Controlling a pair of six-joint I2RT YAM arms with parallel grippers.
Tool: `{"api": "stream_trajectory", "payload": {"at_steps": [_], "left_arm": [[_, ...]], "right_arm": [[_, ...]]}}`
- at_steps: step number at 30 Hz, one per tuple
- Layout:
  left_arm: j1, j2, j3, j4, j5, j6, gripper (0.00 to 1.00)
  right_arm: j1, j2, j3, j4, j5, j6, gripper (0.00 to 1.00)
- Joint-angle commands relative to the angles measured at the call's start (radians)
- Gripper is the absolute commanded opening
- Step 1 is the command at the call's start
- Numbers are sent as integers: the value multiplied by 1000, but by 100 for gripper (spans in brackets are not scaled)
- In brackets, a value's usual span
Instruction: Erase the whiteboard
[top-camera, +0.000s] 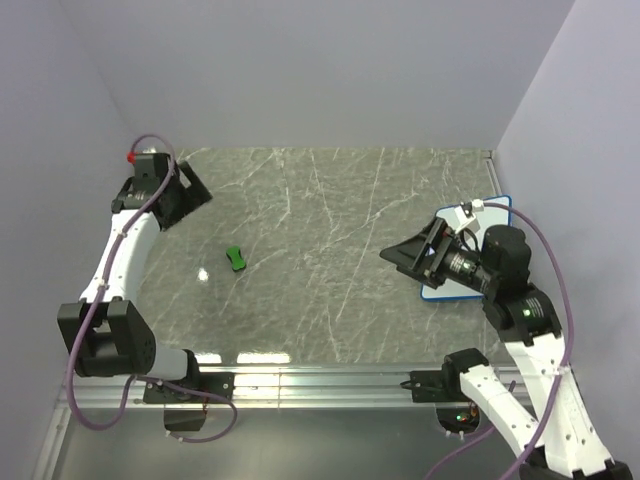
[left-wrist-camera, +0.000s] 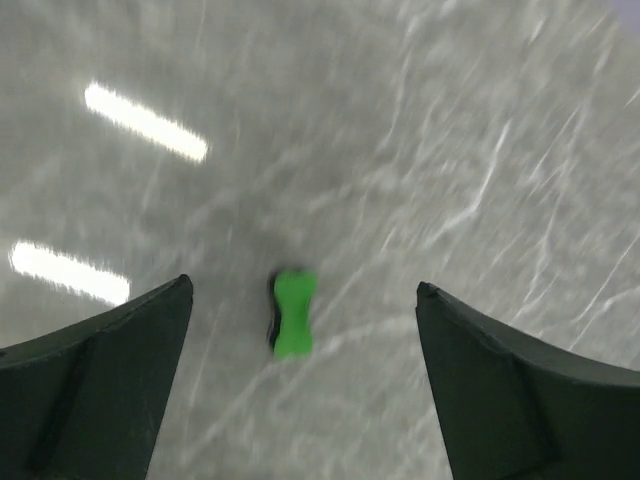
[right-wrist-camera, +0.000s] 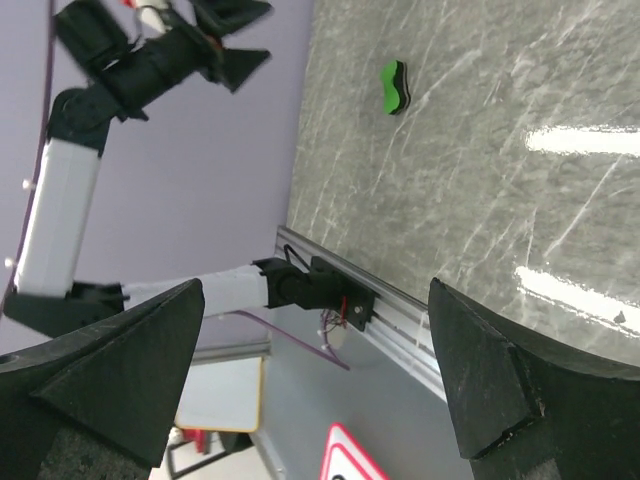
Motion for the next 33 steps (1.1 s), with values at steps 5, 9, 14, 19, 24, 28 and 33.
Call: {"api": "stream_trajectory", "payload": {"at_steps": [5,9,14,19,24,28,33], "left_arm": [[-235,-39,-113,-223,-124,-30,87],[-249,-32,-218,-174,-123,-59,87],[-291,88,-227,-181,-209,-142,87],[-326,206,-203,-100,-189,-174,86],[-343,320,-143,-83,-199,-203,85],[-345,352,-124,-59,-231,-202,83],[-343,399,-100,-55,-258,-199,73]], "right_arm": [[1,-131,-1,-100,26,-72,100],[1,-123,81,-191,77,-154,100],[-1,-86,174,-271,115,-203,100],[-1,-63,266,-314,155,-253,100],[-1,4,300,-341,172,-298,100],[-1,32,329,-346,195,-322,100],[-2,67,363,-363,232,-349,100]]}}
